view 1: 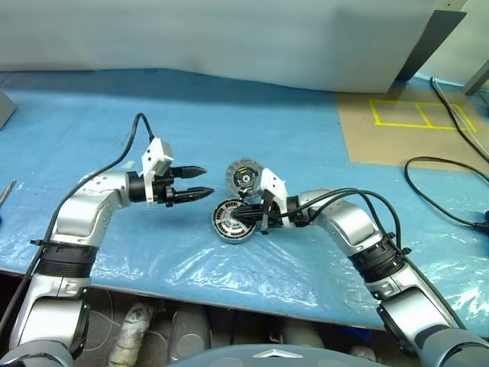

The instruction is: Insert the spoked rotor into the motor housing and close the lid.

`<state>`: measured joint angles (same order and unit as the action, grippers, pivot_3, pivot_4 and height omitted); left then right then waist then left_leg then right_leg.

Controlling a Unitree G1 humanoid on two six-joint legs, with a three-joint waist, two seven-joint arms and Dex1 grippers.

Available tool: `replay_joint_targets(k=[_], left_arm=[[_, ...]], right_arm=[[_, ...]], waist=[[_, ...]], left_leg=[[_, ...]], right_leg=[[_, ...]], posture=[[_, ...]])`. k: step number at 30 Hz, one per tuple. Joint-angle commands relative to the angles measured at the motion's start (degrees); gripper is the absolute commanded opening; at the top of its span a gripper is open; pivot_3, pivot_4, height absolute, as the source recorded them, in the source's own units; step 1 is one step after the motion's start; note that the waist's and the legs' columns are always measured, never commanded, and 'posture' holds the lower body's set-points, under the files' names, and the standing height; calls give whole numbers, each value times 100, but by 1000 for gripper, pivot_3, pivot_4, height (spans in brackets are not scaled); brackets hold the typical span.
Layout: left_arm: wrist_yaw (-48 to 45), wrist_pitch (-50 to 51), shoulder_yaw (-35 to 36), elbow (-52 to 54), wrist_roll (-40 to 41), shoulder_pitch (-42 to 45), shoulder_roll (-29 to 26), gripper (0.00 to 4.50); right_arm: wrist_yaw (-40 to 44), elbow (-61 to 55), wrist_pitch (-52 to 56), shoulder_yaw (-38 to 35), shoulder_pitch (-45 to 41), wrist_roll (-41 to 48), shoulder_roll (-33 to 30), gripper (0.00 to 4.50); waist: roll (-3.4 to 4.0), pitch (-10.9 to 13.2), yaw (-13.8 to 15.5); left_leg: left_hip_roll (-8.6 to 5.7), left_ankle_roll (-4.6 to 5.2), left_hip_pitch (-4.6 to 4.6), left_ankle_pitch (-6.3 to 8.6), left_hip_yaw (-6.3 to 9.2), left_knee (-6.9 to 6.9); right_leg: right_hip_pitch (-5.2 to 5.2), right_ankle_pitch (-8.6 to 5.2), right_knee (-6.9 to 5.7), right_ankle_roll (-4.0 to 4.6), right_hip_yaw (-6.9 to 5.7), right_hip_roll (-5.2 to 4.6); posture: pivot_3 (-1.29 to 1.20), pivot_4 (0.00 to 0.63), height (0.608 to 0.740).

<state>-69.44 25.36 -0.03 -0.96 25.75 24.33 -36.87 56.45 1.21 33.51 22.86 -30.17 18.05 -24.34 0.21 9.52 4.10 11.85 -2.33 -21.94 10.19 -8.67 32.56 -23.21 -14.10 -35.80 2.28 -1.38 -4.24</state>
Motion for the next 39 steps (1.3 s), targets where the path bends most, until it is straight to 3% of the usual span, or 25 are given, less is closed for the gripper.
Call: replay_joint_targets(k=[1, 8, 12, 17, 22, 27, 32, 39], left_arm=[[-174, -98, 200, 282, 175, -119, -204, 3111], [-216, -228, 74, 942, 245, -601, -237, 3111], [-261, -583, -46, 1151, 127, -820, -207, 3111], [-206, -1090, -90, 997, 23, -961, -9, 3111], [139, -1284, -61, 775, -34, -978, 296, 3111], [65, -1231, -78, 860, -6, -1057, 180, 3111], [-48, -1269, -105, 953, 12, -1128, 35, 3111], [-388, -1545, -83, 922, -44, -1202, -232, 3111]], right_arm=[[27, -192, 231, -335, 88, 209, -48, 0], [202, -1342, 1290, -2089, 262, 1671, -809, 0], [25, -631, 1332, -2677, 235, 1640, -1210, 0], [-249, 841, 491, -2338, -261, 856, -883, 0], [-191, 1961, -85, -1924, -876, 418, -97, 0], [-9, 2629, -345, -1817, -1340, 278, 348, 0], [390, 2554, -408, -1563, -1516, 181, 509, 0], [805, 1183, 107, -1325, -1437, 443, 484, 0]], waist=[[0, 0, 2], [0, 1, 46], [-1, 0, 49], [1, 1, -35], [3, 0, -64], [3, 1, 4], [3, 1, -5], [3, 1, -11]], left_leg=[[0, 0, -1, 0, 0, 1], [-1, 1, -6, 0, 0, 5], [0, 2, 2, 0, -1, -1], [0, 2, 14, 0, -7, 4], [3, 4, 6, -2, -10, 1], [2, 20, -16, -11, -9, 6], [5, 21, -17, -11, -8, 6], [8, 21, -11, -10, -8, 4]], right_leg=[[1, 0, 0, 0, 0, 0], [2, 0, 5, 0, 1, -3], [4, 0, 5, 0, 1, -1], [8, 0, -3, 1, 7, -1], [-3, 0, -6, 2, 9, 4], [-11, 0, -2, 3, 0, 1], [-11, 0, -3, 3, -5, 0], [-11, 0, -3, 3, -4, 3]], posture=[[0, 150, 740], [0, 150, 740], [0, 150, 740], [0, 150, 740], [0, 150, 740], [0, 150, 740], [0, 150, 740], [0, 150, 740]])
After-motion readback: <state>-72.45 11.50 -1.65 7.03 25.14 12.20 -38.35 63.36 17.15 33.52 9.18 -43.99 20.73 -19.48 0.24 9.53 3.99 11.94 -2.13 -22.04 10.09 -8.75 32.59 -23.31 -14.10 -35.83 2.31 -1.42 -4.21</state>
